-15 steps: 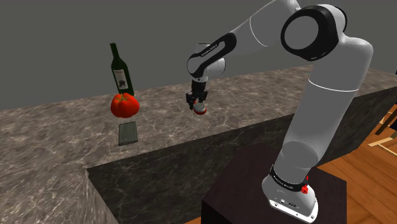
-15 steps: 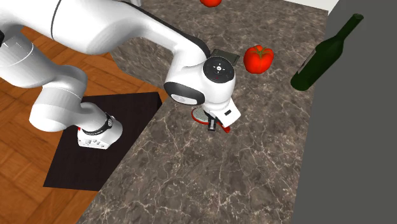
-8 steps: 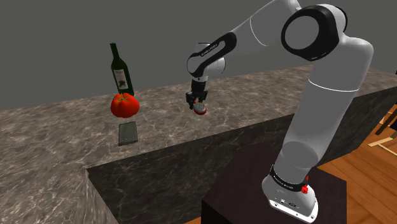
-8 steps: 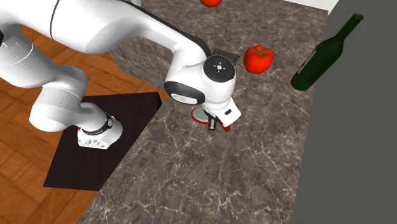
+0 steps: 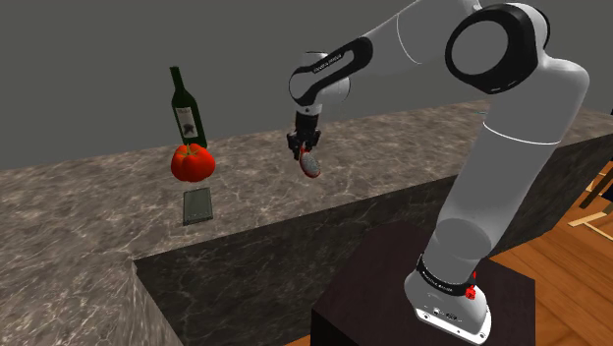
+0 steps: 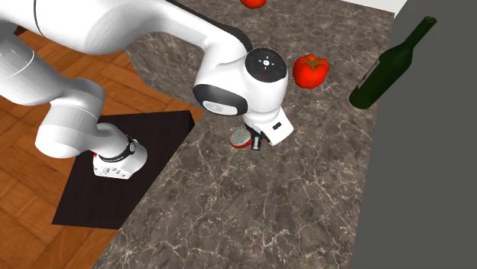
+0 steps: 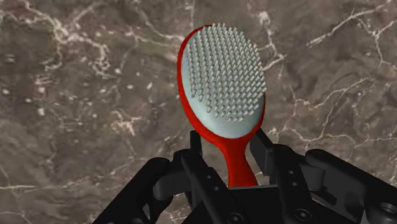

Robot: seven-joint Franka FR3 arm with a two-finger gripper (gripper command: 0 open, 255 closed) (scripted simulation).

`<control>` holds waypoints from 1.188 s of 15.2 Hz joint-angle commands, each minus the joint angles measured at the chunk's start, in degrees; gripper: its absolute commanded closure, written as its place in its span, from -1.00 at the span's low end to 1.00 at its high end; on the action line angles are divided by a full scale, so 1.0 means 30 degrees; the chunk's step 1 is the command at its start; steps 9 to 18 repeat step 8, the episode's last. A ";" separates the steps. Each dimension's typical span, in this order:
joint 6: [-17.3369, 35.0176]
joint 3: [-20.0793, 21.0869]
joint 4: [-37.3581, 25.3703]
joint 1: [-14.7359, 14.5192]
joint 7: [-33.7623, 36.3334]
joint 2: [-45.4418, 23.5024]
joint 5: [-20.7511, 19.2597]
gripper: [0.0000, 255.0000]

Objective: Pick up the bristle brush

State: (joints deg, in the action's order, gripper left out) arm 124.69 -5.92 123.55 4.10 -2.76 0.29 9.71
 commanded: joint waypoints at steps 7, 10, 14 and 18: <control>-0.1792 -0.0020 -0.1086 0.0027 0.0345 0.0726 -0.0271 1.00; -0.1792 -0.0020 -0.1088 0.0027 0.0345 0.0723 -0.0271 1.00; -0.1792 -0.0020 -0.1088 0.0027 0.0345 0.0723 -0.0271 1.00; -0.1792 -0.0020 -0.1088 0.0027 0.0345 0.0723 -0.0271 1.00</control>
